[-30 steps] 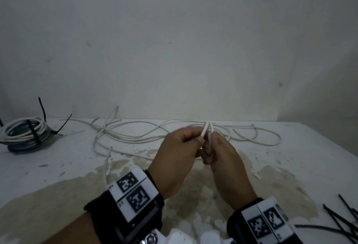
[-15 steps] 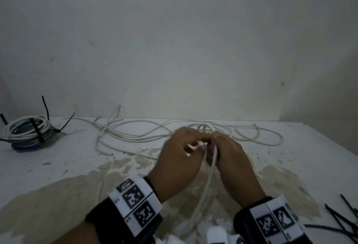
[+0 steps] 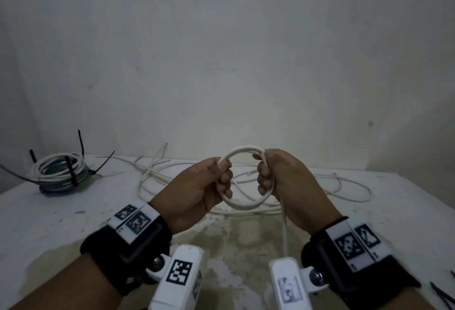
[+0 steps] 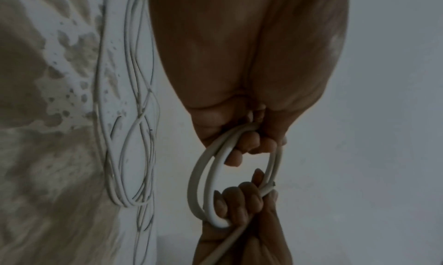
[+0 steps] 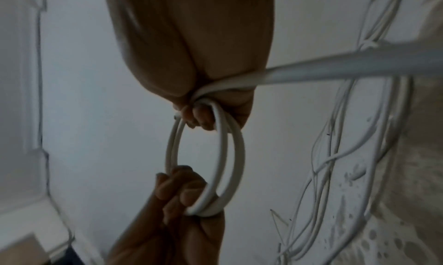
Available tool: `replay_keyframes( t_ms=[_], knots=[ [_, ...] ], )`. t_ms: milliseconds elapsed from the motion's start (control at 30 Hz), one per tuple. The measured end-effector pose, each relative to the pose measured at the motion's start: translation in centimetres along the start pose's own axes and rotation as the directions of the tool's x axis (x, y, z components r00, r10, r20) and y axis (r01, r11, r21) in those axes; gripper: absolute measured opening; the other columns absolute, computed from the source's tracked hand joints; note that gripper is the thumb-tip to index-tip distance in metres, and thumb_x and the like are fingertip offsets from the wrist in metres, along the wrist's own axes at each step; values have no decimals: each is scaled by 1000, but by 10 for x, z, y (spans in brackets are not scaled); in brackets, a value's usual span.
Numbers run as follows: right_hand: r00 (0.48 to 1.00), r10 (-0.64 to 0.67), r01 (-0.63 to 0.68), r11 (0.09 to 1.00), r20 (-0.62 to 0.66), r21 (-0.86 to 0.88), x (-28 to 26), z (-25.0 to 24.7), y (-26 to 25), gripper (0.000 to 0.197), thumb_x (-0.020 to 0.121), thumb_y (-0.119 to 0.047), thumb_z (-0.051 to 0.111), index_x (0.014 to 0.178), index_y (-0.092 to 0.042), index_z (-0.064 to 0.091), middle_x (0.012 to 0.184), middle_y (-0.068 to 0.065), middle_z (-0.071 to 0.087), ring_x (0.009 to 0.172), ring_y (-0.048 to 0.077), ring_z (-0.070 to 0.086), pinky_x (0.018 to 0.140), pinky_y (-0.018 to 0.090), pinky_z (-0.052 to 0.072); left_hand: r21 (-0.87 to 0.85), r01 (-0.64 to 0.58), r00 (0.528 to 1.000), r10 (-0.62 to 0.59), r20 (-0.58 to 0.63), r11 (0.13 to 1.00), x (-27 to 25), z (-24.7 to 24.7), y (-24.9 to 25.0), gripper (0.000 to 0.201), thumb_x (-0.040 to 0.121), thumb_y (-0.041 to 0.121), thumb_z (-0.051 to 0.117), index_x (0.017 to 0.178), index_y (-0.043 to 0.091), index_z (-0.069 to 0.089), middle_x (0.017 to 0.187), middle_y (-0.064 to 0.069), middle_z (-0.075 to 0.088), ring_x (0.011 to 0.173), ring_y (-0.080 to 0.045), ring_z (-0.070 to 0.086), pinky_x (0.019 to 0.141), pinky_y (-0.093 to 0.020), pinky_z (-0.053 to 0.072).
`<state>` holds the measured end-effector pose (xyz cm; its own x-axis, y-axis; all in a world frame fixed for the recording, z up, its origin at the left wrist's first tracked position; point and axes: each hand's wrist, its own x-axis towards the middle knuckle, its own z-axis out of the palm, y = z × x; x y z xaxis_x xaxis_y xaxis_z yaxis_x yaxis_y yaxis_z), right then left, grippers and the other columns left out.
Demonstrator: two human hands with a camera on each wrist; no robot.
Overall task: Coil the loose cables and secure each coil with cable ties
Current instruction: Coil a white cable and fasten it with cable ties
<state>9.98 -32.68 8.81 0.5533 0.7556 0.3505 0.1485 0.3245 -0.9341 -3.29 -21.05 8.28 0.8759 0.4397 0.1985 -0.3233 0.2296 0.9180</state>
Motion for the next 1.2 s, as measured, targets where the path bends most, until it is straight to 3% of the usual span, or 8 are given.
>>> replay_keyframes(
  t_ms=[100,167,300,467,700,933,1067,1200],
  knots=[
    [991,-71,94,968,110,-231,4,15,-7,22,101,-21,37,87,-10,51,59,-3,43,49,11,35,50,31,31,27,50,998,-51,47,998,-10,-6,20,23,86,23,56,97,3,52,66,-6,50,55,-18,48,63,-34,53],
    [972,-46,132,918,229,-375,5,27,-13,12,99,-25,41,92,-18,46,56,-8,47,49,9,37,50,29,32,293,16,1000,-13,-11,956,-14,-10,35,33,84,30,58,103,3,57,71,-8,58,60,-21,53,64,-37,54],
    [935,3,144,910,355,-388,7,49,-24,17,97,-31,44,91,-16,41,57,-5,50,50,9,38,47,24,32,637,-94,994,110,13,765,-22,-6,52,26,92,28,57,99,5,68,84,-22,65,57,-15,51,54,-25,48],
    [953,-95,191,925,288,-328,5,63,-24,10,97,-30,48,100,-21,44,61,-2,61,48,10,47,48,24,39,557,-167,966,249,-75,814,-32,-10,50,22,89,20,59,90,2,71,60,0,58,47,-7,37,46,-19,33],
    [958,-139,203,947,251,-250,-10,63,-6,25,99,-24,43,105,-19,66,72,-1,65,55,16,56,54,27,48,371,-190,939,279,-201,909,-38,-21,38,44,81,28,60,97,-13,61,66,-8,46,49,-9,35,44,-17,33],
    [929,-95,269,835,357,-480,-5,52,-23,37,98,-27,47,71,-6,59,55,8,52,49,16,47,55,29,40,169,32,998,-23,-56,985,-43,-32,47,17,86,21,52,90,4,53,67,-5,52,49,-12,42,49,-24,44],
    [886,16,272,792,464,-547,-1,55,-41,29,98,-27,48,79,-11,64,61,0,54,51,10,45,53,22,37,124,328,939,-337,63,937,-42,-35,57,38,93,31,40,81,5,65,69,-9,57,53,-16,51,55,-28,50],
    [878,33,240,831,477,-501,3,57,-43,12,97,-24,49,87,-17,52,60,-3,59,52,11,45,52,26,37,39,405,898,-406,173,913,-40,-30,57,35,89,37,49,83,5,61,56,1,50,39,-5,41,44,-20,42]
  ],
)
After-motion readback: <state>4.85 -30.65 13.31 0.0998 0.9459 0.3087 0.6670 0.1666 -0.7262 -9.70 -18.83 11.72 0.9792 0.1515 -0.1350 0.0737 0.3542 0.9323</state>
